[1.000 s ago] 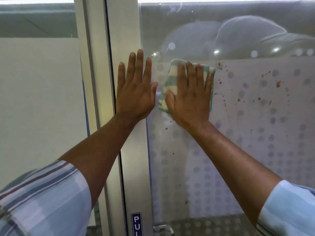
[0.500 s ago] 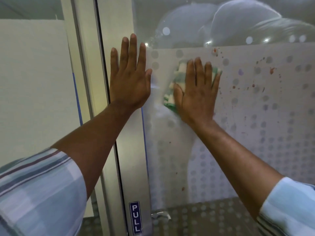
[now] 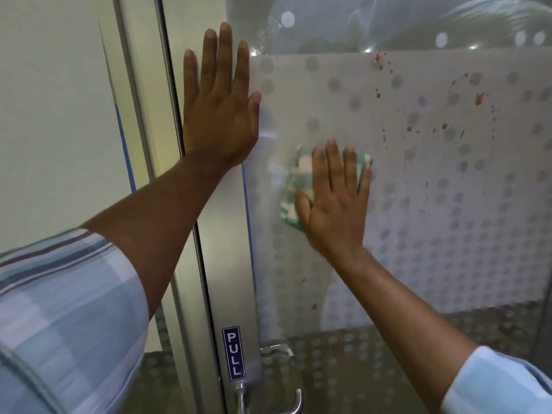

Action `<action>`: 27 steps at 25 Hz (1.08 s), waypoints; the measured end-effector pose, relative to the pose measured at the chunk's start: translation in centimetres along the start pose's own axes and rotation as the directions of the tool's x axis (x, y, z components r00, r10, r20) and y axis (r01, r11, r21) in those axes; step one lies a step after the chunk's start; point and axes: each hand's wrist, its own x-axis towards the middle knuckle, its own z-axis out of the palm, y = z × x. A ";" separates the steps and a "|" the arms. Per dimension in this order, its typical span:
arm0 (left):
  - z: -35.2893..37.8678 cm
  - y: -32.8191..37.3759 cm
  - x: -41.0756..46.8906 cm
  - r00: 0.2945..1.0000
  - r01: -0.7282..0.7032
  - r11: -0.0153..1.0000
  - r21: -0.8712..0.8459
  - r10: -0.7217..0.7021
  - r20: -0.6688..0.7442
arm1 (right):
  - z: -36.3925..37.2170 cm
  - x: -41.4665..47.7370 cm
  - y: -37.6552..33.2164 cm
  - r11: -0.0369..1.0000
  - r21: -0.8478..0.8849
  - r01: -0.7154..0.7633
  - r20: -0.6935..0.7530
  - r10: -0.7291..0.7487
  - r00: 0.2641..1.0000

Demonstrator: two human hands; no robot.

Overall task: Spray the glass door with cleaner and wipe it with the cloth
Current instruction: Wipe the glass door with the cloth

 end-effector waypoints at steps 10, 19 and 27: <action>-1.0 0.2 0.0 0.996 0.042 0.999 0.008 -0.042 0.077 | 1.8 -14.1 -2.0 0.962 0.078 0.260 0.137 -0.269 0.953; -0.4 3.2 -5.6 0.992 0.065 0.998 -0.018 -0.062 0.109 | 1.7 -10.7 -3.1 0.995 0.103 -0.016 0.114 0.004 0.993; 0.1 6.1 -13.8 0.980 0.044 0.997 -0.060 -0.031 0.197 | 2.5 -22.8 0.5 0.984 0.076 0.159 0.247 -0.173 0.953</action>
